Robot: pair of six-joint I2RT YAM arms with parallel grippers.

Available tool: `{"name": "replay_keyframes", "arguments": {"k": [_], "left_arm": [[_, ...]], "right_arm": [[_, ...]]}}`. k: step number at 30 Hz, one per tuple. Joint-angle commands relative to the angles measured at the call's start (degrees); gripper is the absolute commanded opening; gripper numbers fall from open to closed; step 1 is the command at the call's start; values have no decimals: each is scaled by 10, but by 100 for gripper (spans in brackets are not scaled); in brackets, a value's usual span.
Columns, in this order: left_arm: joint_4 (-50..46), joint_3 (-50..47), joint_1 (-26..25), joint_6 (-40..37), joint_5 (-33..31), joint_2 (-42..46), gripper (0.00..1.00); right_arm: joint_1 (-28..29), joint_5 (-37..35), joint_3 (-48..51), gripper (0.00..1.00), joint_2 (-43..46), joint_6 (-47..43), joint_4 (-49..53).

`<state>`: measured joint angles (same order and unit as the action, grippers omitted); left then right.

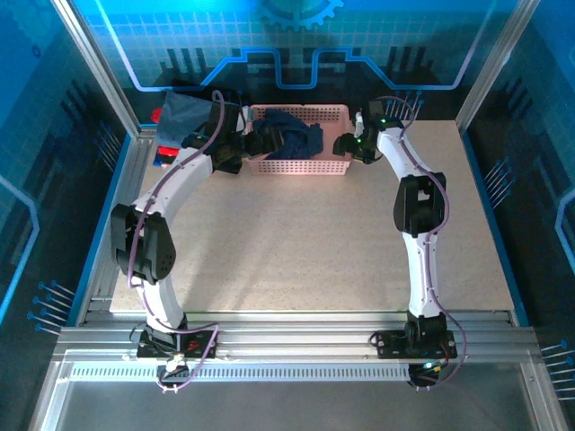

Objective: Fold and stack the t-shirts

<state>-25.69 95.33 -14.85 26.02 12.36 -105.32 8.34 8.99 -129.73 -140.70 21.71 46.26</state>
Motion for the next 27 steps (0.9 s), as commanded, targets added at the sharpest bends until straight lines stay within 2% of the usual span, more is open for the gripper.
{"name": "replay_keyframes", "arguments": {"k": [1, 3, 5, 10, 14, 17, 22, 27], "left_arm": [[9, 22, -6, 21, 25, -18, 99], [10, 33, -7, 23, 25, -29, 96], [22, 37, -9, 25, 21, -36, 95], [16, 91, -19, 29, 10, -78, 93], [-40, 172, -33, 2, -8, -134, 92], [-111, 243, -42, -16, -26, -194, 91], [-258, 355, -65, -51, -71, -301, 90], [-328, 387, -72, -33, -84, -357, 91]], "right_arm": [[10, -20, 25, 57, 21, 0, -7], [13, -29, 48, 47, 33, -1, -24], [16, -38, 62, 43, 41, 2, -31], [27, -59, 103, 21, 71, -12, -27], [38, -77, 166, 15, 129, -18, -15], [50, -87, 255, 11, 189, -13, -27], [67, -82, 399, 10, 286, 55, -47], [91, -80, 491, 10, 345, 99, -70]]}}
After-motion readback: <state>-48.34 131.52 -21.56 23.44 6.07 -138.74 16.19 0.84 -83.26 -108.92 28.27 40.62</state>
